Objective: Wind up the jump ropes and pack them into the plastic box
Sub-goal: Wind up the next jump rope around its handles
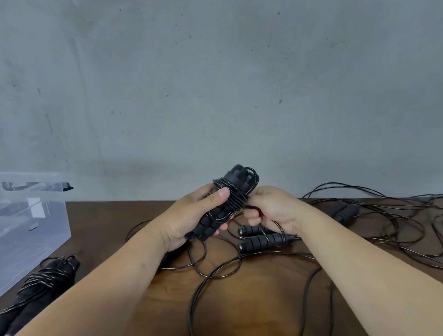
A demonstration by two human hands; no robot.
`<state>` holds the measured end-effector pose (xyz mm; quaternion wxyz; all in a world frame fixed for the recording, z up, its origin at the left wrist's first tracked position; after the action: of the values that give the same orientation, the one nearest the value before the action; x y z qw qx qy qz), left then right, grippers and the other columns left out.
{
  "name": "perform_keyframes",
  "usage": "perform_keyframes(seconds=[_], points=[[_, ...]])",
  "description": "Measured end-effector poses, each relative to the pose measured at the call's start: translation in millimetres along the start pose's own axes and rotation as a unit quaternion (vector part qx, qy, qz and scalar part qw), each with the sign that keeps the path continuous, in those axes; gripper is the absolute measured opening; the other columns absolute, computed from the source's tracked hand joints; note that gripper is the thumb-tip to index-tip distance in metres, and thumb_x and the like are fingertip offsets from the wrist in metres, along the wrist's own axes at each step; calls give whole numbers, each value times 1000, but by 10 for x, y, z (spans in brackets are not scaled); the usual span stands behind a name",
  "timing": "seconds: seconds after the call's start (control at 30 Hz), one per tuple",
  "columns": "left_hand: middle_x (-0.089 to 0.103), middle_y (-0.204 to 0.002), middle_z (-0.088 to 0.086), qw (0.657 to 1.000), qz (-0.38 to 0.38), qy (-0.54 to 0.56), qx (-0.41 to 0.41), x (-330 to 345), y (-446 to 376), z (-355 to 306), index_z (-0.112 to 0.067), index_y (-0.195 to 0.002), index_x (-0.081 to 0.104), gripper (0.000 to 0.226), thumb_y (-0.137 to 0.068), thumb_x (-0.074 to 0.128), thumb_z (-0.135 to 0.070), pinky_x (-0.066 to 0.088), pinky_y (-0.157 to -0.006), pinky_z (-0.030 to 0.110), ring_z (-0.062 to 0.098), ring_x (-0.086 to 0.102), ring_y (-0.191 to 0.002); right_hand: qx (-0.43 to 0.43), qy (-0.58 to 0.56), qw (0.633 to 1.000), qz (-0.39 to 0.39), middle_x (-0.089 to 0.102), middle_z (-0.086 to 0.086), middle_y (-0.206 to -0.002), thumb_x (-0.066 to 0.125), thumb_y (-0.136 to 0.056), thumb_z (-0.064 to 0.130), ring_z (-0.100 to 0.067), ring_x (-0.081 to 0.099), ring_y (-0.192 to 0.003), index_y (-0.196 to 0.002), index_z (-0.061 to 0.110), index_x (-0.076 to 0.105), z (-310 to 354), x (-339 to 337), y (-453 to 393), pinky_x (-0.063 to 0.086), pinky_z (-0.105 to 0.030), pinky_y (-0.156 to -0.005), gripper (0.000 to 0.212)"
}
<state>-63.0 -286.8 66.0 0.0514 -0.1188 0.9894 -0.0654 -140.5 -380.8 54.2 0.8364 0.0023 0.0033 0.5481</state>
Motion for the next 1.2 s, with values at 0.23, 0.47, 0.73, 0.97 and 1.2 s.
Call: perform_keyframes(seconds=[0.23, 0.47, 0.73, 0.97, 1.2], points=[[72, -103, 12, 999, -29, -28, -7, -63, -32, 33, -29, -119, 63, 44, -80, 63, -51, 54, -69, 33, 24, 68, -81, 8, 147, 988, -50, 62, -6, -77, 48, -98, -1, -13, 60, -61, -92, 4, 63, 54, -21, 131, 59, -33, -68, 17], [75, -102, 5, 993, -14, -116, -14, -54, -112, 47, -23, -117, 64, 51, -81, 67, -59, 56, -81, 33, 20, 71, -94, 81, 175, 979, -69, 71, -20, -91, 49, -94, -4, -24, 71, -72, -103, 8, 58, 162, -90, 325, 60, -32, -61, 18], [74, -93, -3, 992, -73, -100, -29, -232, -94, 247, -25, -107, 63, 22, -91, 61, -40, 52, -75, 28, 15, 70, -88, 71, 68, 991, -94, 60, -12, -71, 52, -98, 2, -14, 55, -51, -114, 0, 52, 268, -173, 398, 61, -36, -62, 16], [73, -99, -3, 997, -61, -54, -14, -118, -115, 240, -26, -108, 62, 24, -87, 64, -38, 52, -76, 25, 12, 70, -89, -70, 260, 946, -179, 68, 1, -76, 72, -89, 19, -13, 67, -62, -120, 15, 61, 445, -164, 373, 59, -26, -68, 33], [71, -111, 9, 994, -99, 29, -23, -163, -113, 363, -18, -122, 57, 58, -73, 80, -41, 54, -92, 43, 28, 70, -99, -149, 470, 831, -259, 46, 0, -107, 48, -102, 35, -10, 51, -90, -111, 18, 66, 563, -162, 379, 37, -21, -72, 26]])
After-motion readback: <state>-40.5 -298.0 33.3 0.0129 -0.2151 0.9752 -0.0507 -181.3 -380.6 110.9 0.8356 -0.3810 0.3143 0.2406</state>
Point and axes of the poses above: each hand's wrist, its own y-axis away from the middle knuckle, its own x-axis out of the palm, z = x × y, the point moved 9 cm from there along -y, towards the middle knuckle
